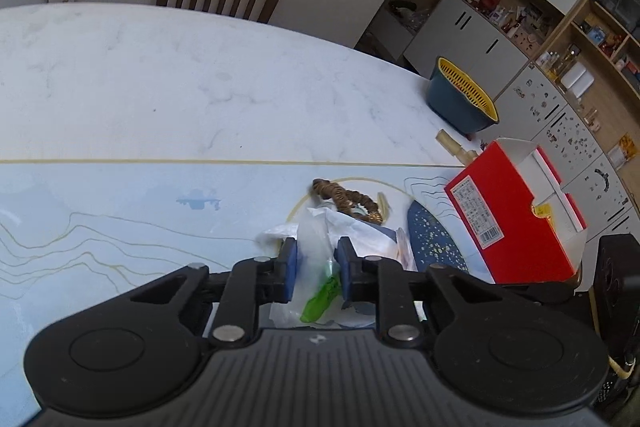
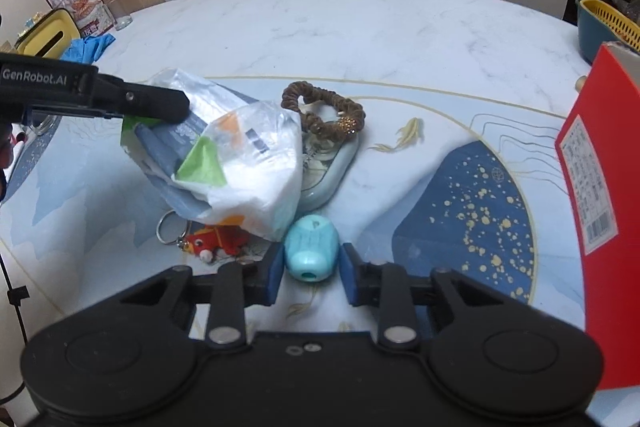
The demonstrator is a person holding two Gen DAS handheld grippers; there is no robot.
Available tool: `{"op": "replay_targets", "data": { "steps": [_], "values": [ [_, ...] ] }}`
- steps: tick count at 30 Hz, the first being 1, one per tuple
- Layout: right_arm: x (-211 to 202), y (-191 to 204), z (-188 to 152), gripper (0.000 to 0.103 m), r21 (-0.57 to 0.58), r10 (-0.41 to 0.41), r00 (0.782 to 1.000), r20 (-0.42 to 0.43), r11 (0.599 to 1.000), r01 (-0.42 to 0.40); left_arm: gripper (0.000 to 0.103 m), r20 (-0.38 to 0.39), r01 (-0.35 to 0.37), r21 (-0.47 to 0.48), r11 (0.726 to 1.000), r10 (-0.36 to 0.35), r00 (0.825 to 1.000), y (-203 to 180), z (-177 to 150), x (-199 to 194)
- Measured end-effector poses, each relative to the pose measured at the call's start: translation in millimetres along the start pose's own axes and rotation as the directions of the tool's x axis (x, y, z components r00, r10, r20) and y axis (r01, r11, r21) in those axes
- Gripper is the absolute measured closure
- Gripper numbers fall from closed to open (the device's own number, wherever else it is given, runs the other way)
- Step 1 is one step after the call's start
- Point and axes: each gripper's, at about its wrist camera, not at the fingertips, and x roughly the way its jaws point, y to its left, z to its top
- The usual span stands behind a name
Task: Organize objects
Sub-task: 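Grasp the white plastic bag with left tool while right grasps blue egg, then carry the plastic bag with left tool while right carries blue egg into box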
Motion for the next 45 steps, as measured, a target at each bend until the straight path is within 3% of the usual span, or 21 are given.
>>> {"op": "replay_targets", "data": {
  "steps": [8,22,31,45],
  "values": [
    [-32,-5,-12,0.074,0.014,-0.035,0.999,0.03,0.999,0.035,0.085,0.029,0.007,0.076,0.997,-0.009,1.0,-32,-1,-21],
    [-129,-22,-29,0.074,-0.017,-0.062,0.987,0.15,0.998,0.065,0.085,0.055,0.038,0.157,0.987,-0.047,0.997,-106,-3,-44],
    [-168,-74,-38,0.074,-0.009,-0.084,0.978,0.192,0.996,0.088,0.085,0.075,0.044,0.173,0.984,-0.058,0.996,-163,8,-35],
    [-189,-178,-38,0.074,0.031,-0.147,0.965,0.216,0.989,0.143,0.085,0.131,0.019,0.188,0.982,-0.044,0.99,-262,40,24]
  ]
}}
